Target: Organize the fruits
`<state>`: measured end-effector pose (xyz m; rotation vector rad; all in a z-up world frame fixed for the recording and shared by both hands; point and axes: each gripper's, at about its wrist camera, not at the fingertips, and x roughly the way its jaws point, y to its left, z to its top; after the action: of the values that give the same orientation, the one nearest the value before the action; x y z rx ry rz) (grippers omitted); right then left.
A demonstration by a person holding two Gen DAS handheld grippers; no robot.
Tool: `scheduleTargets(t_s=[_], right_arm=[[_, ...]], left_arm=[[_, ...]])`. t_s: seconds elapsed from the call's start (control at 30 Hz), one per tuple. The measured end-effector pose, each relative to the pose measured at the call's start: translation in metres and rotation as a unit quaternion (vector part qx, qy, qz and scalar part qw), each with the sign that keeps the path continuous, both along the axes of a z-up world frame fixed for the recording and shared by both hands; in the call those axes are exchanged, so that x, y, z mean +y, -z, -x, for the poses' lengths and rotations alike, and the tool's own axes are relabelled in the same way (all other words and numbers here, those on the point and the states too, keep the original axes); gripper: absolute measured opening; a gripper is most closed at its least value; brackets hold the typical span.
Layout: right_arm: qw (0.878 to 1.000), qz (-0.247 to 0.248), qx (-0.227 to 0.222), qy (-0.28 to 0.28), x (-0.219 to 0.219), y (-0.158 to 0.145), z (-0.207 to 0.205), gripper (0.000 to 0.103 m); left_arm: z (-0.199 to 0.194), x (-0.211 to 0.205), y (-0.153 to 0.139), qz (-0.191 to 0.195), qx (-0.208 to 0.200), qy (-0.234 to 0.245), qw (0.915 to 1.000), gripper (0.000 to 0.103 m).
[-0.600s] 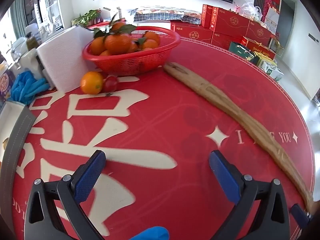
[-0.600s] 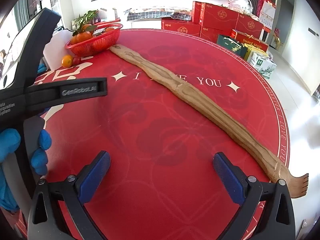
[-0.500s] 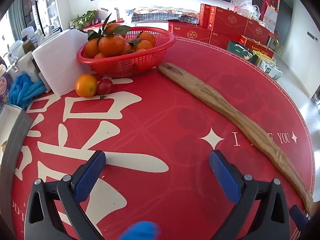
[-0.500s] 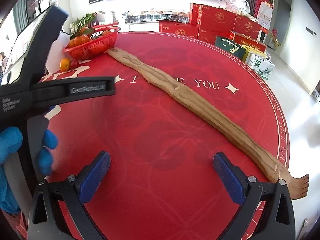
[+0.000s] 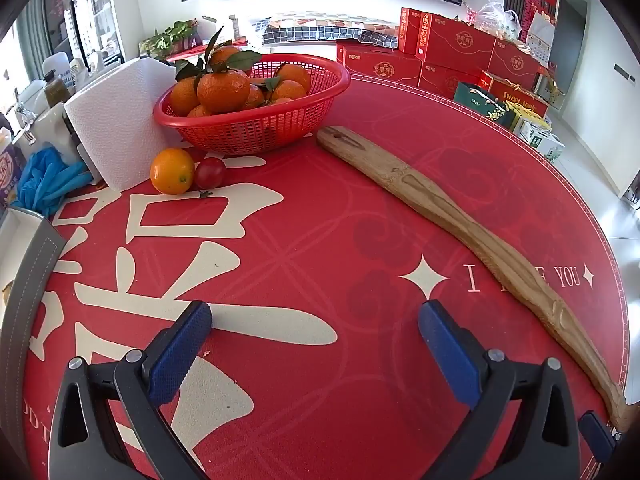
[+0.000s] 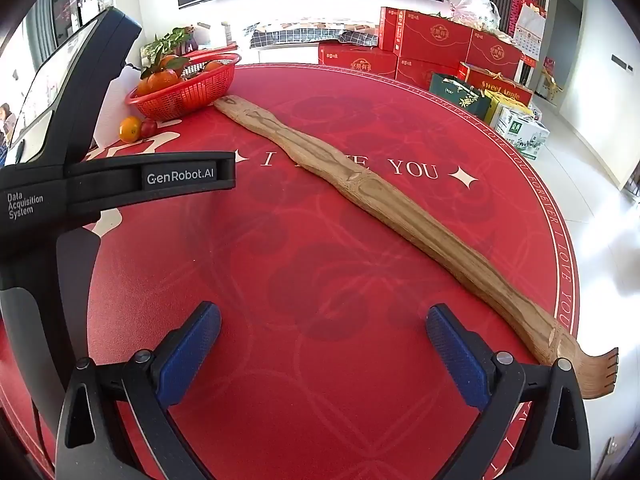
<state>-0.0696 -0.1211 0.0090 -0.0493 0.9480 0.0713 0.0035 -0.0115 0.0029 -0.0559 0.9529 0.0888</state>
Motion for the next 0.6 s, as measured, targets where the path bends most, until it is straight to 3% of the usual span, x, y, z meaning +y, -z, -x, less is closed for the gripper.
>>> scheduleTargets(t_s=[0.6], right_arm=[[1.0, 0.0, -0.001, -0.001, -0.0026, 0.0004, -0.0004, 0.103]], left_arm=[[0.0004, 0.0, -0.0002, 0.0, 0.0, 0.0, 1.0, 0.103]])
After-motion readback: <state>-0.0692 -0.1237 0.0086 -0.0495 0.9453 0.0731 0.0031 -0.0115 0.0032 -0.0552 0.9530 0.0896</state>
